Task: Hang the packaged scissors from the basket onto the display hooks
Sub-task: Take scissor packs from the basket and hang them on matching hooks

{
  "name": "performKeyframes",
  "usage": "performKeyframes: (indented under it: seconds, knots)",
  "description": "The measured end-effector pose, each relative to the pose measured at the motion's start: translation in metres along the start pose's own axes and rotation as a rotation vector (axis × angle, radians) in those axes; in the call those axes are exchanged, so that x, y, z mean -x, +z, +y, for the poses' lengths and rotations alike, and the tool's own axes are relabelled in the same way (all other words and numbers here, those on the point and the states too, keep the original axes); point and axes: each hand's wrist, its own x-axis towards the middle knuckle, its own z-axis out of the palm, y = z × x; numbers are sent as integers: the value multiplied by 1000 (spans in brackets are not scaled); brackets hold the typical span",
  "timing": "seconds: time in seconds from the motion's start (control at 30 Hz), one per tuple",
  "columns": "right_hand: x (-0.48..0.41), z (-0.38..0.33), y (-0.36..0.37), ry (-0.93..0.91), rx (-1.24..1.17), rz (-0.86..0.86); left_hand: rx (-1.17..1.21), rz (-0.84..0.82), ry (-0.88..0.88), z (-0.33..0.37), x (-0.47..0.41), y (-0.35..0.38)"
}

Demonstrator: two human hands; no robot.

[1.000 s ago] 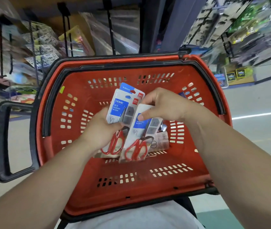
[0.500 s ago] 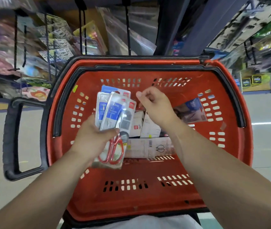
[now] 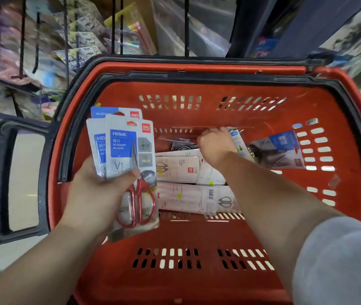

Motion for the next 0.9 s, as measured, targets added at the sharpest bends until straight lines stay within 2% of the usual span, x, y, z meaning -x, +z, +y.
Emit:
performKeyframes:
  seconds: [0.07,0.13,0.3,0.4,0.47,0.53,0.67,0.77,0.9]
  knots:
    - [7,2,-5,-60,24,55,28,24,-42,0,2,4]
    - [17,7,-15,-45,-39,145,53,31,-72,-2,4,9]
    - [64,11,-52,20,-411,314,77,55,-138,-8,7,25]
    - [108,4,-72,26,-596,584,238,54,-246,-6,6,43]
    - [138,-5,-85,-4,-708,694,371,44,-293,2,11,53]
    - [163,-13,-93,-36,-829,696,487,28,-273,10,18,60]
    - [193,-26,-101,-33,-1191,586,680,-61,-189,30,39,61]
    - [206,-36,-111,-50,-1242,557,747,-146,-131,45,50,57]
    - [225,-46,-131,-37,-1290,618,763,-251,-110,57,63,46]
